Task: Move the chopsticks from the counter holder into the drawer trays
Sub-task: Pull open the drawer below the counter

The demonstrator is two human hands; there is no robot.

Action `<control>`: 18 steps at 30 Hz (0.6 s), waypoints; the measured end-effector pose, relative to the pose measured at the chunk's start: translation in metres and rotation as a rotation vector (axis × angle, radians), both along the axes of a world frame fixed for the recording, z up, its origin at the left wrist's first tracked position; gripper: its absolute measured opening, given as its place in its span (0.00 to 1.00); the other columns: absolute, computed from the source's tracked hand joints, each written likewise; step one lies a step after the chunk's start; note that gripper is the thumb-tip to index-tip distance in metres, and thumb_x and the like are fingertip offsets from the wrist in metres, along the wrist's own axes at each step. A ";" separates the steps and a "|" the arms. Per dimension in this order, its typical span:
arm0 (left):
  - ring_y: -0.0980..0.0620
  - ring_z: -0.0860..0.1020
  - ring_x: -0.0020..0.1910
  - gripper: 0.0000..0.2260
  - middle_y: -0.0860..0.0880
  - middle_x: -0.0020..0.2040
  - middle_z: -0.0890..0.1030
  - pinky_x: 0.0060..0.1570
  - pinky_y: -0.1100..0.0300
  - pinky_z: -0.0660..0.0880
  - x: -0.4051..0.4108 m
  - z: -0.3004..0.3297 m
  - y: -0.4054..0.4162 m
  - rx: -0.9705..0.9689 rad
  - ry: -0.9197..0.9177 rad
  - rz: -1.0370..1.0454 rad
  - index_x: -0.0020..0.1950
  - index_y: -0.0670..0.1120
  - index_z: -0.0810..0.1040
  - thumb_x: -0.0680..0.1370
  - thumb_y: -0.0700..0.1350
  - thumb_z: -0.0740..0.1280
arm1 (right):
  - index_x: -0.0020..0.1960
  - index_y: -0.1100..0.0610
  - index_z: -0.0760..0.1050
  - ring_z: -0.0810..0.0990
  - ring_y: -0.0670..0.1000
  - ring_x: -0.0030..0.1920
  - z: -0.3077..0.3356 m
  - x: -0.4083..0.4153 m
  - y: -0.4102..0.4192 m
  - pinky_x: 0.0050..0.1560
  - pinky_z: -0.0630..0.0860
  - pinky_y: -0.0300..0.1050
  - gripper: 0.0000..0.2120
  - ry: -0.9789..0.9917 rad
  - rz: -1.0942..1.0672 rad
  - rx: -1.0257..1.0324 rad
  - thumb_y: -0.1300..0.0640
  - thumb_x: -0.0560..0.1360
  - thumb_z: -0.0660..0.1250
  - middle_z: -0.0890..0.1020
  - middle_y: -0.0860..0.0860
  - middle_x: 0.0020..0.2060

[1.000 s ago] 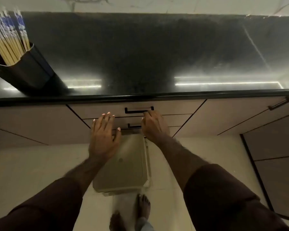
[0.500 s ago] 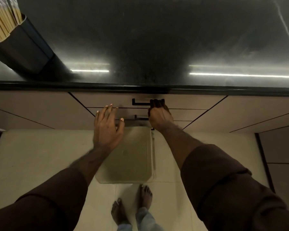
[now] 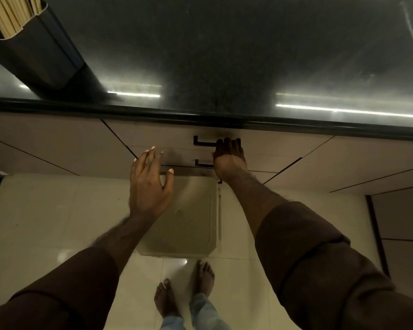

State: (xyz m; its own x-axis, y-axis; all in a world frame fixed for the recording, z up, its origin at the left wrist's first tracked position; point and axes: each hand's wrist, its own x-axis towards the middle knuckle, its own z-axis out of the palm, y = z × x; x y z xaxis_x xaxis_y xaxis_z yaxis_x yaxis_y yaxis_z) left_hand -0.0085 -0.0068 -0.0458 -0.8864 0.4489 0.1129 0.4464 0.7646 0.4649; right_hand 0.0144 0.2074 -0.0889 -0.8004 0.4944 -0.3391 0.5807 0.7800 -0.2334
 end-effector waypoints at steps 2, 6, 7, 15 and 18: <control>0.43 0.62 0.76 0.23 0.41 0.75 0.68 0.75 0.44 0.58 0.001 0.007 -0.001 0.045 0.030 0.003 0.72 0.40 0.70 0.79 0.47 0.64 | 0.78 0.56 0.52 0.49 0.59 0.78 0.001 0.006 -0.003 0.76 0.46 0.52 0.27 0.002 0.004 0.009 0.55 0.82 0.57 0.54 0.57 0.78; 0.41 0.64 0.75 0.23 0.39 0.74 0.69 0.75 0.42 0.59 0.003 0.022 -0.001 0.112 0.129 -0.049 0.71 0.38 0.72 0.78 0.45 0.65 | 0.78 0.59 0.53 0.51 0.60 0.77 0.003 0.023 -0.015 0.76 0.48 0.52 0.28 0.010 0.052 0.054 0.59 0.81 0.58 0.55 0.59 0.77; 0.41 0.64 0.75 0.23 0.38 0.74 0.69 0.74 0.41 0.59 0.006 0.024 -0.001 0.120 0.148 -0.066 0.71 0.38 0.72 0.78 0.44 0.66 | 0.78 0.59 0.54 0.53 0.60 0.77 0.005 0.026 -0.017 0.76 0.49 0.53 0.28 0.017 0.060 0.067 0.59 0.80 0.58 0.57 0.59 0.77; 0.44 0.61 0.77 0.24 0.40 0.76 0.66 0.76 0.44 0.57 0.039 0.025 -0.018 0.101 0.120 -0.113 0.73 0.39 0.70 0.78 0.46 0.64 | 0.75 0.62 0.60 0.61 0.61 0.73 0.026 0.025 -0.026 0.74 0.59 0.54 0.24 -0.023 0.050 0.110 0.62 0.80 0.59 0.64 0.61 0.73; 0.45 0.59 0.78 0.25 0.40 0.77 0.64 0.77 0.45 0.55 0.040 0.021 -0.026 0.089 0.100 -0.129 0.74 0.40 0.68 0.79 0.48 0.62 | 0.71 0.62 0.66 0.70 0.59 0.66 0.028 0.028 -0.033 0.68 0.66 0.53 0.20 -0.034 0.038 0.125 0.62 0.79 0.59 0.71 0.60 0.67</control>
